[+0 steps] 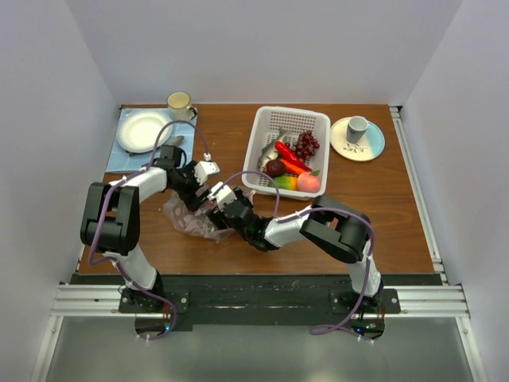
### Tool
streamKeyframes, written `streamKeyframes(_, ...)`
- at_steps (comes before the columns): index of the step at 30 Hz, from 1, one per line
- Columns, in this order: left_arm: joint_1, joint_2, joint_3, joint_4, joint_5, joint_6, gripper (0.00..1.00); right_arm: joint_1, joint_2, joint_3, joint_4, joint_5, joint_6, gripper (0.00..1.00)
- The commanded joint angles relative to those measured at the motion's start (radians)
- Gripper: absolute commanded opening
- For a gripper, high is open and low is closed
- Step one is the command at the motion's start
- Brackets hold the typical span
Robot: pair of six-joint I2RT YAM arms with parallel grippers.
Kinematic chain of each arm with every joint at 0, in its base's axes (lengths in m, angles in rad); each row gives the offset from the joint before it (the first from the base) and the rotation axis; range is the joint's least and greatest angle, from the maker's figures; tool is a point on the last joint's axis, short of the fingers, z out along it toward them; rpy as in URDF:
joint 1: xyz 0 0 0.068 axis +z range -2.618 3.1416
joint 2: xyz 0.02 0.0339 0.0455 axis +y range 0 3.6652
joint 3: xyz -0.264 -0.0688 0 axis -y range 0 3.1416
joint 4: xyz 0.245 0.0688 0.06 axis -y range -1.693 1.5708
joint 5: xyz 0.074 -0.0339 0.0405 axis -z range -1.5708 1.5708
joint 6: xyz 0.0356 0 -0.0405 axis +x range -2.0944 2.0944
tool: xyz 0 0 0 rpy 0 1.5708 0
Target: Open the zip-top bag and remove the fake food
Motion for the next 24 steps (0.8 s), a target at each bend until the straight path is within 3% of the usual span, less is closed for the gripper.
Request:
streamKeyframes(1, -0.021, 0.022, -0.006, -0.089, 0.015, 0.027, 0.95, -0.003, -0.057, 0.021, 0.007, -0.149, 0.043, 0.56)
streamKeyframes(3, -0.021, 0.017, -0.006, -0.076, -0.008, 0.017, 0.95, -0.003, -0.078, 0.013, -0.045, -0.184, 0.084, 0.37)
streamKeyframes(4, -0.021, 0.017, -0.009, -0.072, -0.018, 0.016, 0.95, -0.003, -0.086, 0.01, -0.065, -0.2, 0.092, 0.19)
streamKeyframes(7, -0.021, 0.012, -0.016, -0.049, -0.051, 0.002, 0.95, -0.003, -0.149, -0.036, -0.112, -0.232, 0.126, 0.0)
streamKeyframes(15, -0.021, 0.015, -0.035, -0.015, -0.079, -0.021, 0.95, -0.002, -0.382, -0.249, -0.109, -0.283, 0.2, 0.0)
streamKeyframes(17, -0.021, 0.017, -0.035, -0.015, -0.074, -0.029, 0.95, -0.002, -0.371, -0.243, -0.108, -0.277, 0.18, 0.1)
streamKeyframes(19, -0.021, 0.015, -0.032, -0.015, -0.071, -0.035, 0.95, -0.002, -0.347, -0.22, -0.125, -0.26, 0.166, 0.32)
streamKeyframes(24, -0.019, -0.033, 0.002, -0.024, -0.099, -0.065, 0.96, -0.002, -0.246, -0.153, -0.098, -0.255, 0.143, 0.38)
